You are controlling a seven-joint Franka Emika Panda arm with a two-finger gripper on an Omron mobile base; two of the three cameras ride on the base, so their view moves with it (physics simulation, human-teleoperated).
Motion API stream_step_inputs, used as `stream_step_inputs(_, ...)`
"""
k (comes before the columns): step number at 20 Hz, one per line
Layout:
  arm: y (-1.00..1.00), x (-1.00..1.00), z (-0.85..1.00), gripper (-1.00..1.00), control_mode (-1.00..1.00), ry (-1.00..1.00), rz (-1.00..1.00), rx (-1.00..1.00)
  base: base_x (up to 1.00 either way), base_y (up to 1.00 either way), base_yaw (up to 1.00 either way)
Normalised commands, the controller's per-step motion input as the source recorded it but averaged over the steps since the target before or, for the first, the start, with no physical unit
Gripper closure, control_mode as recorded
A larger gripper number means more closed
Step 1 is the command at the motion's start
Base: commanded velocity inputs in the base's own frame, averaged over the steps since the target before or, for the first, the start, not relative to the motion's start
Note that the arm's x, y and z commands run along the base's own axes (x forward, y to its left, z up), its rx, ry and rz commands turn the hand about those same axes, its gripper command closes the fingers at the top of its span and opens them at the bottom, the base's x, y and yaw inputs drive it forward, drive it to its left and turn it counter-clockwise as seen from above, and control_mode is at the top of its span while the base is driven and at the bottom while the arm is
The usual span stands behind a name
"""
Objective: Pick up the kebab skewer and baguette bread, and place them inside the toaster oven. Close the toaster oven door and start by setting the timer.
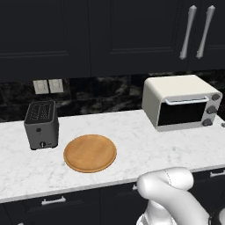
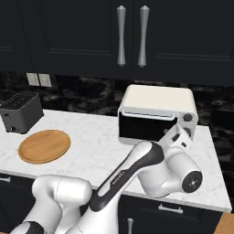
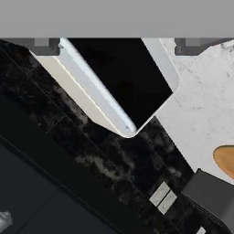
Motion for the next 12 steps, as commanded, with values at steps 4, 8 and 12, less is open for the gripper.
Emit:
stream_step_inputs(4,-0.22,0.31,-0.24,-1.0,-1.0,-0.24,0.12,-0.19,0.0,0.0,0.0)
stream_step_inputs(8,-0.21,0.28,-0.27,-1.0,-1.0,-0.2,0.01,-0.25,0.0,0.0,0.0)
stream_step_inputs(12,-0.28,0.21,-0.21,-1.0,-1.0,-0.19,0.0,-0.3,0.0,0.0,0.0)
